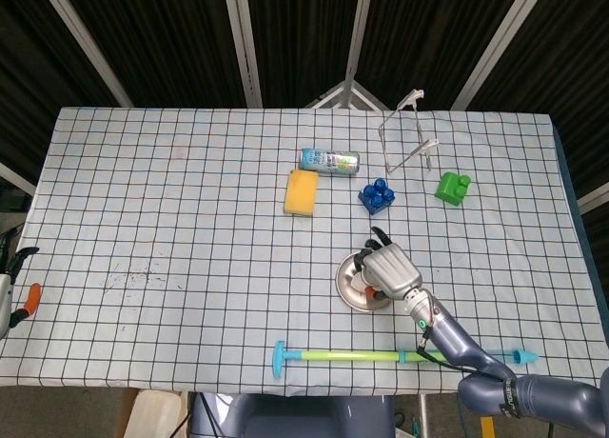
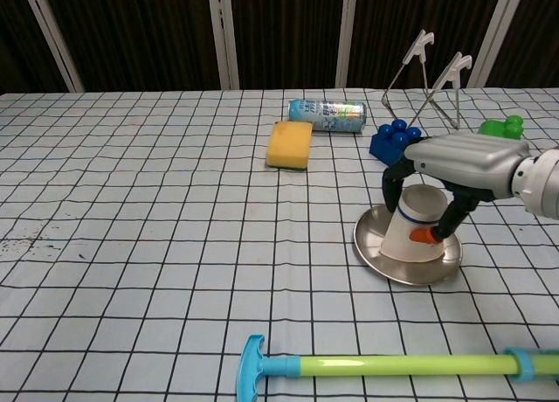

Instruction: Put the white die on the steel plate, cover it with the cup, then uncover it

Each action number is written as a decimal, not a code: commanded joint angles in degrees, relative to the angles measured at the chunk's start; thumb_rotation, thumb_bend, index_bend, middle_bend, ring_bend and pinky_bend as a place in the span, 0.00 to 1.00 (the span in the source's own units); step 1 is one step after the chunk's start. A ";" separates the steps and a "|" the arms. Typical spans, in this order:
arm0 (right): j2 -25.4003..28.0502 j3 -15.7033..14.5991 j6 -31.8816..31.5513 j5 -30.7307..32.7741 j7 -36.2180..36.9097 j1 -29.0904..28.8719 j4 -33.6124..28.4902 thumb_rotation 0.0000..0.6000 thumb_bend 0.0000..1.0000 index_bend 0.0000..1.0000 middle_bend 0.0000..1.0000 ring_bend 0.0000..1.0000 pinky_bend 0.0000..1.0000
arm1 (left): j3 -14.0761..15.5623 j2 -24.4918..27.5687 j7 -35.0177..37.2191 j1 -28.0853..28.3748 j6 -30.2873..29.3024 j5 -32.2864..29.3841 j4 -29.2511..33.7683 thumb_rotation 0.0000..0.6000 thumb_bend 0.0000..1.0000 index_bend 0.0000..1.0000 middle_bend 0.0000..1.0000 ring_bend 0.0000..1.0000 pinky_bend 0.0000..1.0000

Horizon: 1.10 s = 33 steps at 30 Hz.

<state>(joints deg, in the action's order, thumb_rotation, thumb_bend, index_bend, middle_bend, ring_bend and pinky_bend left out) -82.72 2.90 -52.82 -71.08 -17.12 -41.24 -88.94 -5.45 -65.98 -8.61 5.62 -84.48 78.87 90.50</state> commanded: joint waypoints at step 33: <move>-4.53 3.71 5.67 -1.93 12.18 -3.18 7.55 1.00 0.36 0.59 0.48 0.24 0.02 | 0.23 0.26 0.15 0.17 0.57 0.06 0.11 1.00 0.60 0.23 0.00 0.00 0.03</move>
<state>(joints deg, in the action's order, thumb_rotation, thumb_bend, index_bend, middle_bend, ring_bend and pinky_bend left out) -87.55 6.70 -47.20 -72.94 -5.71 -44.71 -81.76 -5.27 -65.68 -8.40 5.76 -83.93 78.87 90.58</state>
